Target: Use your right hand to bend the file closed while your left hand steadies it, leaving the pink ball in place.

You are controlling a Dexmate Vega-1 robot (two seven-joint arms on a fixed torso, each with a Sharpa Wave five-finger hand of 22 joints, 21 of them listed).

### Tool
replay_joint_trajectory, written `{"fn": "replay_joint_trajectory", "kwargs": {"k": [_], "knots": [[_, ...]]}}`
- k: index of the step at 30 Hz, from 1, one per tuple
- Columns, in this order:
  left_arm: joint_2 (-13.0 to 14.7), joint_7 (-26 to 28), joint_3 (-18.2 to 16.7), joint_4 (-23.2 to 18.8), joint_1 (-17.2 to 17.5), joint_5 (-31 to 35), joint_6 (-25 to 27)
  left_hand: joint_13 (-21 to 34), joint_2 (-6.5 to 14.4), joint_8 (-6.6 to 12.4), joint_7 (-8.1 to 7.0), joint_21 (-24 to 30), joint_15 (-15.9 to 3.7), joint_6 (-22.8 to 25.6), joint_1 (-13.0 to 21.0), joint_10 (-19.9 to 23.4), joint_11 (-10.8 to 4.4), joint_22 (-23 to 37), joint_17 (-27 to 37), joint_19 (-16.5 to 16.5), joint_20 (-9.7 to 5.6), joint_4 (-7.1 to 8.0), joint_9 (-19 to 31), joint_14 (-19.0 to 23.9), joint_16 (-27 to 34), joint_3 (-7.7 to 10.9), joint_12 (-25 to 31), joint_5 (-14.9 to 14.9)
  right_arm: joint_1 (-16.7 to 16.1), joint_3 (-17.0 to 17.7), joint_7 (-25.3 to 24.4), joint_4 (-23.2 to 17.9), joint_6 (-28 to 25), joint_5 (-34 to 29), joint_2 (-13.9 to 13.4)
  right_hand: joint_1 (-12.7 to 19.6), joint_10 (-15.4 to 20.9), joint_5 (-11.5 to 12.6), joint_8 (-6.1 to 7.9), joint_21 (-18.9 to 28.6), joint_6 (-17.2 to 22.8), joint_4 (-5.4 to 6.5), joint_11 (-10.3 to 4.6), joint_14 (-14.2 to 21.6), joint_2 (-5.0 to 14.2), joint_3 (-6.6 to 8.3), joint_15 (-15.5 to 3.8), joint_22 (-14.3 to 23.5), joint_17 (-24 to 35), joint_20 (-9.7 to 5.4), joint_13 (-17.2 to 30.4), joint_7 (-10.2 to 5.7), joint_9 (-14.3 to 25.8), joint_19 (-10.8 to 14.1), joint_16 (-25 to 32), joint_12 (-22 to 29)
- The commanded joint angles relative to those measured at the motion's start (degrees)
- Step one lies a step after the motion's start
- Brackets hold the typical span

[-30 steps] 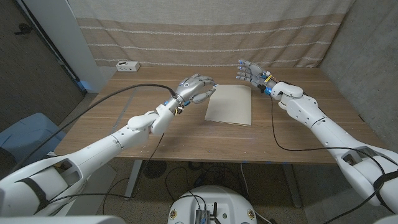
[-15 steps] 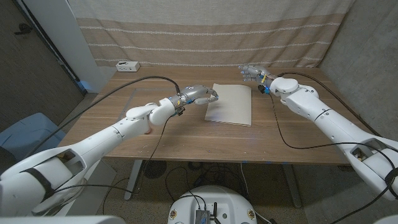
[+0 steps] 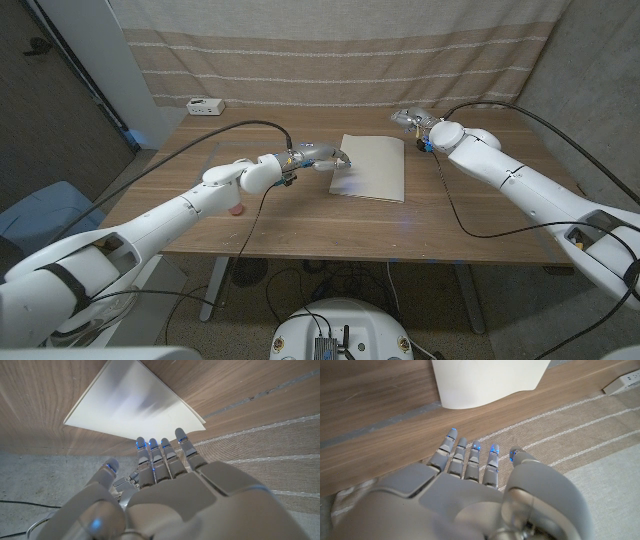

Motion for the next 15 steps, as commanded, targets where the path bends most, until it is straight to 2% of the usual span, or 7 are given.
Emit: {"fn": "replay_joint_trajectory", "kwargs": {"k": [1, 3, 6, 7, 10, 13, 15], "knots": [[0.0, -6.8, 1.3, -1.9, -1.2, 0.8, 3.5, -2.4, -0.6, -0.72, -3.19, -3.7, -0.75, -6.5, -0.8, -4.0, -0.02, -0.8, -0.2, -3.0, -0.98, -0.03, -0.1, -4.5, -0.1, 0.36, -0.2, 0.5, 2.4, -4.6, 0.9, -1.9, -10.9, -9.7, -0.1, 0.1, 0.7, -0.3, -0.15, 0.2, 0.8, -0.33, -0.11, 0.0, -0.83, 0.02, -0.79, 0.1, 0.0, -0.41, 0.2, 0.03, 0.2, 0.4, 0.0, 0.3], [-0.1, -7.4, 1.3, -2.0, -1.2, 0.6, 4.0, -3.2, -0.9, -0.93, -4.36, -5.9, -0.04, -11.1, -1.1, -6.6, 0.15, -0.9, -0.3, -4.2, -2.03, -0.25, -0.2, -6.9, -0.2, 0.25, -0.3, 0.6, 2.7, -5.0, 1.5, -1.9, -11.7, -10.2, -0.1, -0.3, 0.9, -0.5, -0.35, 0.1, 0.8, -0.15, -0.04, -0.3, -1.02, -0.16, -1.28, 0.1, 0.0, -0.59, 0.2, -0.15, 0.2, 0.2, -0.1, 0.2], [-0.4, -10.0, 1.5, -1.7, -1.6, -0.9, 4.5, -3.5, -0.9, -0.65, -3.47, -6.6, 0.7, -12.5, -1.2, -6.8, 1.01, -1.0, -0.3, -3.7, -4.09, -0.4, -0.3, -6.8, 0.0, 0.21, 0.0, 0.7, 3.9, -7.3, 2.0, -2.1, -14.4, -13.2, 0.0, -0.3, 1.7, -0.8, -0.64, 0.0, 0.9, -0.42, 0.04, -0.1, -1.1, 0.05, -3.07, 0.0, -0.3, -0.76, 0.2, -0.16, 0.2, 0.5, -0.3, 0.3], [-0.4, -10.5, 1.6, -1.7, -1.7, -1.1, 4.6, -3.6, -0.7, -0.55, -3.2, -6.6, 0.8, -12.8, -1.2, -6.6, 1.23, -1.0, -0.3, -2.9, -4.66, -0.35, -0.3, -6.5, 0.2, 0.25, 0.1, 0.8, 4.3, -8.1, 2.2, -2.2, -15.4, -14.2, 0.1, -0.1, 2.9, -1.0, -0.57, 0.0, 1.6, -0.82, -0.54, 0.2, -1.19, 0.32, -3.55, 0.0, -0.7, -0.83, 0.2, 0.25, 0.2, 0.7, -0.4, 0.6], [-0.4, -11.2, 1.9, -2.0, -1.8, -1.0, 5.3, -3.7, -0.4, -0.13, -1.35, -6.7, 1.04, -12.8, -1.4, -6.5, 1.15, -1.0, -0.3, -0.7, -5.45, -0.22, -0.3, -6.2, 0.3, 0.26, 0.3, 0.9, 5.6, -10.4, 3.6, -2.1, -17.9, -16.8, 0.2, 0.6, 3.9, -1.2, -0.33, 0.2, 3.3, -1.67, -0.95, 1.0, -1.16, 0.78, -4.05, 0.0, -1.1, -1.2, 0.1, 0.7, 0.2, 1.8, -0.4, 0.7], [-0.3, -11.3, 2.0, -2.3, -1.8, -0.7, 5.4, -3.8, -0.4, 0.13, -0.82, -7.0, 0.69, -12.2, -1.5, -5.8, 0.62, -1.0, -0.3, -0.3, -5.76, -0.13, -0.3, -5.8, 0.4, 0.2, 0.6, 0.9, 6.7, -12.2, 5.1, -1.8, -19.4, -18.6, 0.4, 0.8, 4.3, -1.4, 0.01, 0.2, 4.9, -1.92, -1.18, 1.2, -0.79, 1.06, -4.4, -0.1, -1.3, -1.45, 0.1, 0.81, 0.2, 2.0, -0.5, 0.6], [-0.2, -11.3, 2.2, -2.6, -1.7, -0.4, 5.6, -3.8, -0.6, 0.26, -0.88, -7.3, 0.41, -11.9, -1.8, -5.7, 0.28, -1.0, -0.3, -0.1, -6.44, -0.04, -0.3, -5.7, 0.4, 0.03, 0.6, 0.9, 7.4, -13.0, 6.6, -1.1, -19.9, -19.0, 0.6, 0.4, 4.7, -1.5, 0.09, 0.0, 5.8, -1.56, -1.57, 1.2, -0.18, 1.28, -4.49, -0.1, -1.2, -1.62, 0.1, 0.72, 0.2, 2.1, -0.5, 0.5]]}}
